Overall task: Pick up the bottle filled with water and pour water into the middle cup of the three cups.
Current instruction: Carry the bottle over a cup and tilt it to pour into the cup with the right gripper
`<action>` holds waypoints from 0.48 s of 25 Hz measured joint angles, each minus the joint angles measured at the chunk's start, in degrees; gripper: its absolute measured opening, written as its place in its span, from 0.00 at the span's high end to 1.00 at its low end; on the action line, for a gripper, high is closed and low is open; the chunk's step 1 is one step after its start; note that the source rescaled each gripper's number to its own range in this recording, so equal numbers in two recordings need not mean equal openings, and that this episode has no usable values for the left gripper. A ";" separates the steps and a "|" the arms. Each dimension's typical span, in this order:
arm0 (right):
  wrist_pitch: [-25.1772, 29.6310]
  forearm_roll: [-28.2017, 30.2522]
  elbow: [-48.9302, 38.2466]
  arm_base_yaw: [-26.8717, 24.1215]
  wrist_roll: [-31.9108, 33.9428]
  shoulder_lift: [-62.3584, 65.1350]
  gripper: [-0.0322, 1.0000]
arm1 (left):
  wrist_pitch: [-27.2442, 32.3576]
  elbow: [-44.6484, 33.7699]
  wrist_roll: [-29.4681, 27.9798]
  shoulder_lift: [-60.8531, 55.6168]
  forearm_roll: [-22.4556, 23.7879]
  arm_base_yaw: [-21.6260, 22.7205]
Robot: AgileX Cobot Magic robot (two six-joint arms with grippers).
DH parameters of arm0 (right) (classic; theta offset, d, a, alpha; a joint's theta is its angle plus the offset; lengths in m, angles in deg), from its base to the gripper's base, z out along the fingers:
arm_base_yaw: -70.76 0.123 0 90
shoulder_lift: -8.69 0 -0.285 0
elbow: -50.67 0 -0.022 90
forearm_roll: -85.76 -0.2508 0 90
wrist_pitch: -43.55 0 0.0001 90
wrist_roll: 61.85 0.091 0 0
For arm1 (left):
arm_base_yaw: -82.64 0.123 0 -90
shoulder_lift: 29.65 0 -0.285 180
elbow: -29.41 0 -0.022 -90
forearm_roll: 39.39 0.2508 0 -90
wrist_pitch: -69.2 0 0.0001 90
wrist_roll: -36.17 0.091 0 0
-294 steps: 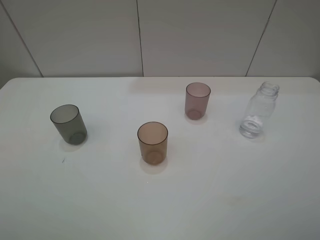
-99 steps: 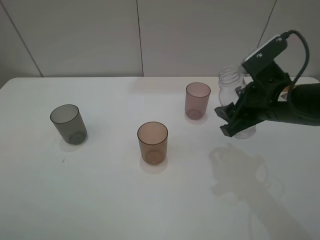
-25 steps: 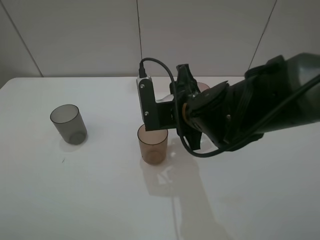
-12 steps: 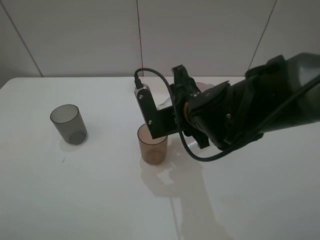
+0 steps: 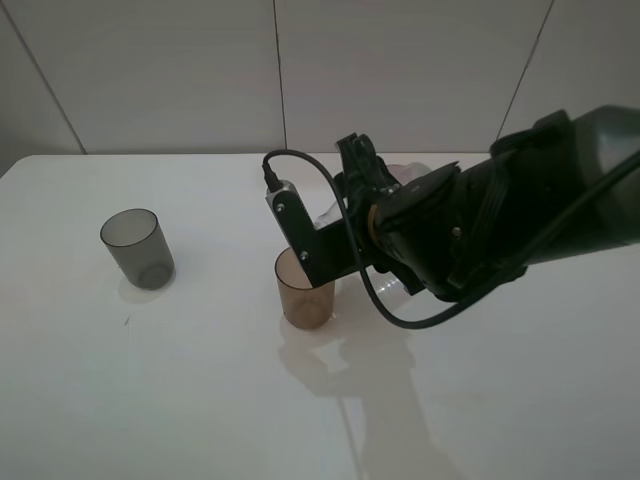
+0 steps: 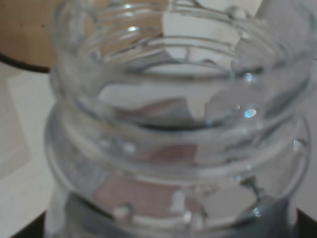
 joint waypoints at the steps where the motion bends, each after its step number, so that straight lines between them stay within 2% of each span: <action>1: 0.09 0.00 0.00 0.00 -0.07 0.00 0.95 | 0.00 0.00 0.00 0.00 0.00 0.00; 12: 1.67 3.23 0.00 0.00 -0.36 0.00 0.95 | 0.00 0.00 0.00 0.00 0.00 0.00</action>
